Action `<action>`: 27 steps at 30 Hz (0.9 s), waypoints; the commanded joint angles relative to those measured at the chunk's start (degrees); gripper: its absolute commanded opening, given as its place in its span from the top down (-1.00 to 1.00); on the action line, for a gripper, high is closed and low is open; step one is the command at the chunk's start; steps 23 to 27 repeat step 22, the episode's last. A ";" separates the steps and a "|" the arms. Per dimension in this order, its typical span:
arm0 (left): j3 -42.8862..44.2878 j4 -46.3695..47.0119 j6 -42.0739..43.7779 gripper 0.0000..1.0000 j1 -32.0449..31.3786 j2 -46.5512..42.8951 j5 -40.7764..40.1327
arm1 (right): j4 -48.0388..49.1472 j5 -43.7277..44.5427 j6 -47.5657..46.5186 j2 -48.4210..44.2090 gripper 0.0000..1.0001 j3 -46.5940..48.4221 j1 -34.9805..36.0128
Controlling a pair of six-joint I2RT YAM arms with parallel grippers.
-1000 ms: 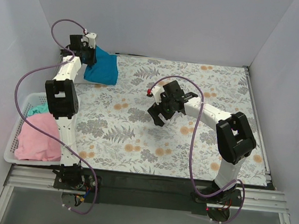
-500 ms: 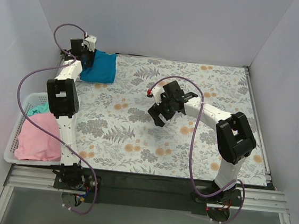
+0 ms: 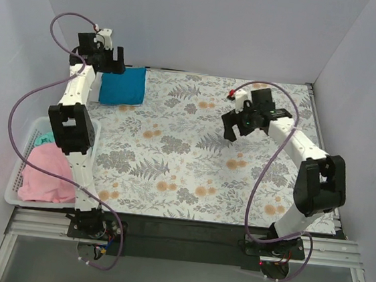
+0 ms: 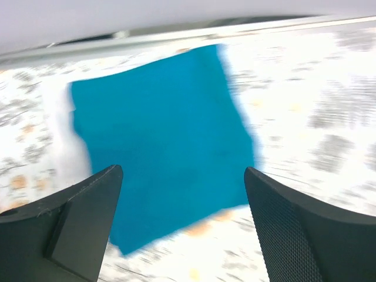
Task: Fold and stack the t-shirts
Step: Neatly place the folded tshirt to the corner, then reset both grippers
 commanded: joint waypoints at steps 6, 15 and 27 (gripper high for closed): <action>-8.10 -14.80 -8.06 -0.70 -10.70 -20.45 15.12 | -1.73 -7.49 1.96 -9.29 -0.97 -1.77 -14.45; -43.96 -4.70 -9.29 -0.72 -16.36 -41.28 10.89 | -2.61 -8.46 1.44 -20.36 -0.97 -16.43 -16.66; -53.47 -3.55 -11.30 -0.74 -16.36 -47.62 8.52 | -2.79 -10.04 1.35 -25.99 -0.97 -23.65 -16.66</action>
